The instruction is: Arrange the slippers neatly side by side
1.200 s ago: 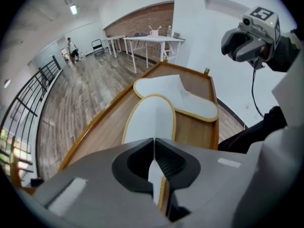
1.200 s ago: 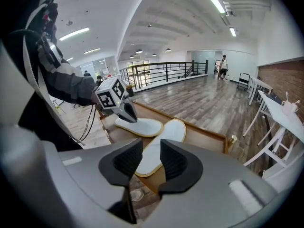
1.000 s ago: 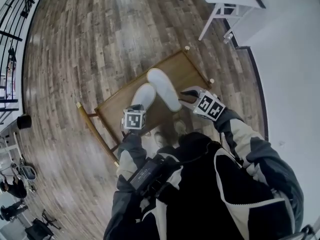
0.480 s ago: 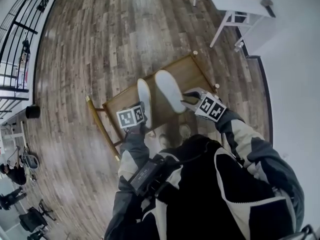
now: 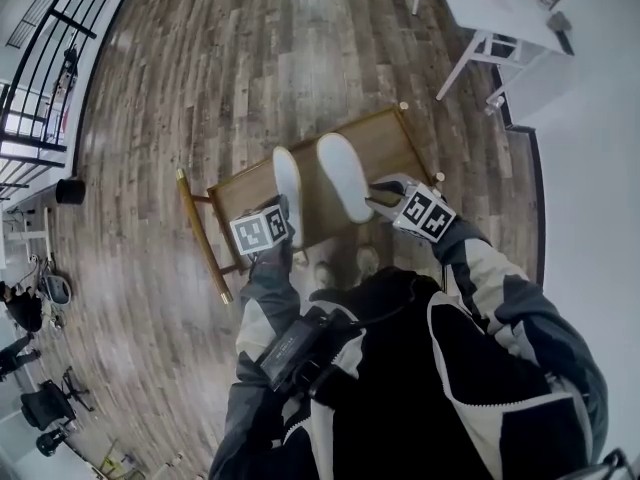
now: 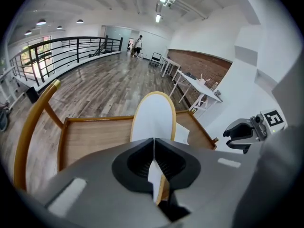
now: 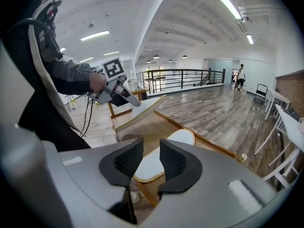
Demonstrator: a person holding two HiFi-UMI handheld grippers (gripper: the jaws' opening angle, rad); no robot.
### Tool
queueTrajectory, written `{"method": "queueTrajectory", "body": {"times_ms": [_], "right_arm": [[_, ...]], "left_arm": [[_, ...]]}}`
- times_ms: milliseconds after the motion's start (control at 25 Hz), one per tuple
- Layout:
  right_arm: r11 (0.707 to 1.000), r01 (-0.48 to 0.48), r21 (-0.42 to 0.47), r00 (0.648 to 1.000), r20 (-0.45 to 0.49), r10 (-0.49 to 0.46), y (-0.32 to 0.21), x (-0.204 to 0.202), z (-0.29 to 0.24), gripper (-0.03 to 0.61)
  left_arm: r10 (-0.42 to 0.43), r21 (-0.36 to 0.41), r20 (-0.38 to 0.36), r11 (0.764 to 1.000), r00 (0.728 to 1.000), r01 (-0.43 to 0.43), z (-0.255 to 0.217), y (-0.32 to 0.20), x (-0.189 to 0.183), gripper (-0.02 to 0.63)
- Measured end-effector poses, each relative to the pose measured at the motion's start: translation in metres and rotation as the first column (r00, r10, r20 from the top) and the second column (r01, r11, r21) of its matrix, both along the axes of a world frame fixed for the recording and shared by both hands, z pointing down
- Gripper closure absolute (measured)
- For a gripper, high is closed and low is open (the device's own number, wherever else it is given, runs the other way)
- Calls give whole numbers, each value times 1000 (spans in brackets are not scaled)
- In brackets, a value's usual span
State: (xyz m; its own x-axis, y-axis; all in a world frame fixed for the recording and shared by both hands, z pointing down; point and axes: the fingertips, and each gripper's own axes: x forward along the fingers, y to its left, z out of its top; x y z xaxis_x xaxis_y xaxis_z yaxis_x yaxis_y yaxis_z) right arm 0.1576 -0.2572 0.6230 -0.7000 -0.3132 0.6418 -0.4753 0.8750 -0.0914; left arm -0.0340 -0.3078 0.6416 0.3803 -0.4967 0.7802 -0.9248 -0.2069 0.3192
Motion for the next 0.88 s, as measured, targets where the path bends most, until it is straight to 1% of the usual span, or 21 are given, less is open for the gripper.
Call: {"method": "queueTrajectory", "body": {"times_ms": [240, 480, 560, 680, 880], "right_arm": [[999, 32, 5, 999, -19, -32, 3, -1, 0, 465], [999, 42, 11, 997, -72, -41, 17, 18, 2, 466], [999, 36, 2, 996, -87, -35, 22, 28, 6, 466], [1000, 23, -7, 995, -100, -23, 25, 38, 10, 466], [1000, 7, -31, 994, -106, -10, 27, 43, 13, 466]], "left_arm": [[-91, -17, -4, 996, 996, 91, 25, 1, -9, 584], [-177, -56, -21, 983, 984, 175, 69, -15, -1, 583], [-180, -69, -14, 982, 984, 178, 81, -18, 4, 583], [-164, -77, 16, 983, 986, 165, 96, -21, 8, 583], [-147, -88, 51, 985, 988, 151, 111, -26, 9, 583]]}}
